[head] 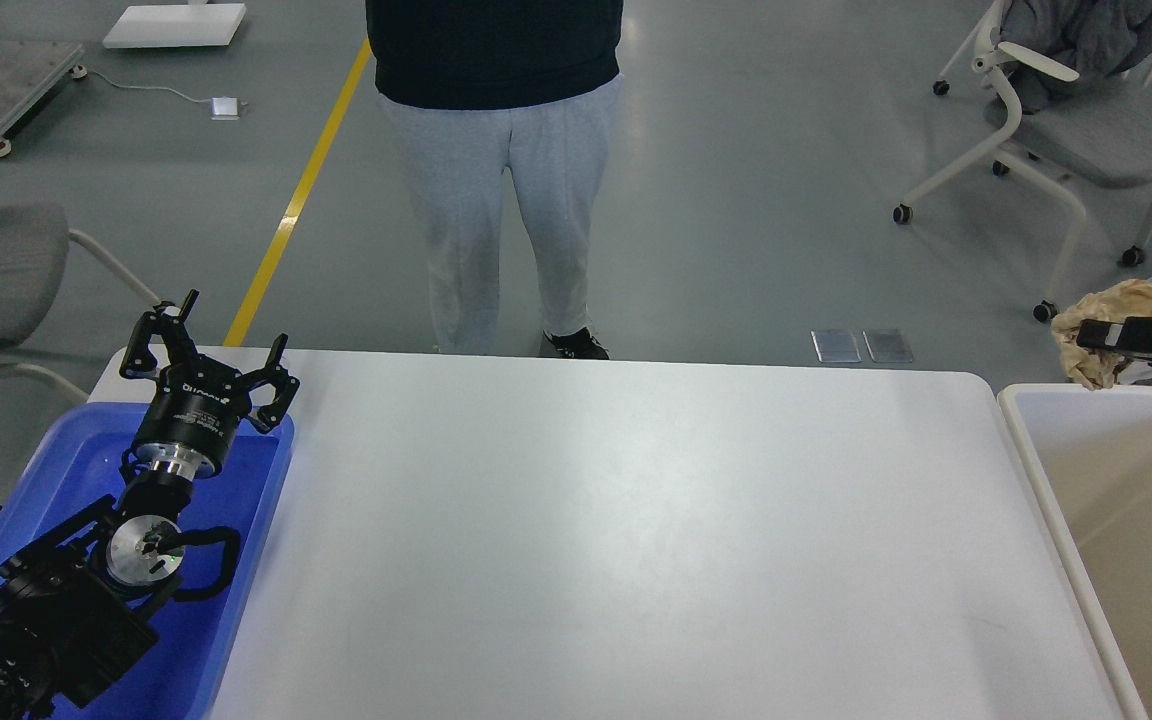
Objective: Tidy desktop
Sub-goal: 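Lift the paper ball with the right gripper and carry it over the white bin, then open the right gripper to drop the paper ball into the bin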
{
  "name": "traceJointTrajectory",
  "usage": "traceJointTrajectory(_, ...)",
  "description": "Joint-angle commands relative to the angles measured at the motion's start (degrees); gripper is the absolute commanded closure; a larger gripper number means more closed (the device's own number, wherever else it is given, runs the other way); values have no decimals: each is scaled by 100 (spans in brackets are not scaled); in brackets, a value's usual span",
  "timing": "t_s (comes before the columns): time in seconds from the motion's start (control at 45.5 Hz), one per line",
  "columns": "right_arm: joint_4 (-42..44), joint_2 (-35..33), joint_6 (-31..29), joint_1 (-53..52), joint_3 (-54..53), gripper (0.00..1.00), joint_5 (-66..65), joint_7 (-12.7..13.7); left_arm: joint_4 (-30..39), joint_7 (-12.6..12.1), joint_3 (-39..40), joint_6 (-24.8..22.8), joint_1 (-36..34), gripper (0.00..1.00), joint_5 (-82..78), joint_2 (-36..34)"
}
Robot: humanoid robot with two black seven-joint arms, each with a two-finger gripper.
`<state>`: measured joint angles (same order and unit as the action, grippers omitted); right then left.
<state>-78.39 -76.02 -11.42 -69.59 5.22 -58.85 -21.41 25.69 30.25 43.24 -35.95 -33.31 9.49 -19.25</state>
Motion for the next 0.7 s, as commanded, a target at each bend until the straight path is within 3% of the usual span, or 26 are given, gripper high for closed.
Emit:
traceJointTrajectory(0.0, 578, -115, 526, 805, -3, 100, 1770, -171, 6, -1, 0, 0, 0, 0, 0, 0)
traceJointTrajectory(0.374, 912, 140, 1458, 2230, -29, 100, 4425, -223, -2, -1, 0, 0, 0, 0, 0, 0)
traceJointTrajectory(0.681, 1966, 1141, 1643, 3205, -47, 100, 6245, -214, -2, -1, 0, 0, 0, 0, 0, 0)
